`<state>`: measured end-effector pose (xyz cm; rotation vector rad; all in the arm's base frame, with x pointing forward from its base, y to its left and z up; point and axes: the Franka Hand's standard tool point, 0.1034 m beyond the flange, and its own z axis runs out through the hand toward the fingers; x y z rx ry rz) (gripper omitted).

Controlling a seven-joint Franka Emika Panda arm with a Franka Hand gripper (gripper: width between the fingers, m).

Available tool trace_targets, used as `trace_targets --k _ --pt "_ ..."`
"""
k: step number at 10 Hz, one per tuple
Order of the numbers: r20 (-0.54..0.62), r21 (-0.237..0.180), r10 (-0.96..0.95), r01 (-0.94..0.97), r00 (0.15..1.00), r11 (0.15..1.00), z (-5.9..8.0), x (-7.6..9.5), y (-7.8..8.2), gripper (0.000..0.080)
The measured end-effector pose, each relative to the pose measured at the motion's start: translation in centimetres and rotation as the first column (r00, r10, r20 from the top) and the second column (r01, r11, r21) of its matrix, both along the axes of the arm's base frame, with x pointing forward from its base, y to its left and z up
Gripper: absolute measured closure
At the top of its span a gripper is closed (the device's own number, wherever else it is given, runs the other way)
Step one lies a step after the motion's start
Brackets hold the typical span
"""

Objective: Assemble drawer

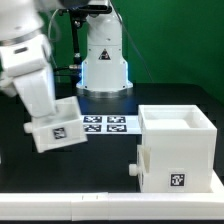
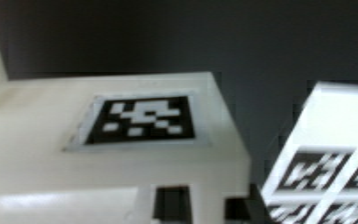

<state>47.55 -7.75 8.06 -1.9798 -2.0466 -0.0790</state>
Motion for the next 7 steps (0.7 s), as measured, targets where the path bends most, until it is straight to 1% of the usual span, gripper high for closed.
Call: trace_targets --k 1,2,3,4,6,7 --pt "0.007 -0.016 -0.089 0.089 0.996 0.996 0.4 1.8 2.6 0.0764" --pt "0.018 -0.013 -0.08 0.081 0.997 0.997 0.3 2.7 4.4 0.0764" --pt "0.018 -0.01 -0.056 0.056 0.998 0.998 0.1 2.3 3.7 0.0764" --pt "0.016 -0.011 -0.066 0.066 0.998 0.998 0.1 2.2 3.4 0.0764" --pt "0.015 -0.01 -0.063 0.064 0.998 0.998 0.0 2.2 3.5 0.0764" --pt "0.046 -0.007 -0.062 0.063 0.997 0.998 0.0 2.5 3.1 0.0764"
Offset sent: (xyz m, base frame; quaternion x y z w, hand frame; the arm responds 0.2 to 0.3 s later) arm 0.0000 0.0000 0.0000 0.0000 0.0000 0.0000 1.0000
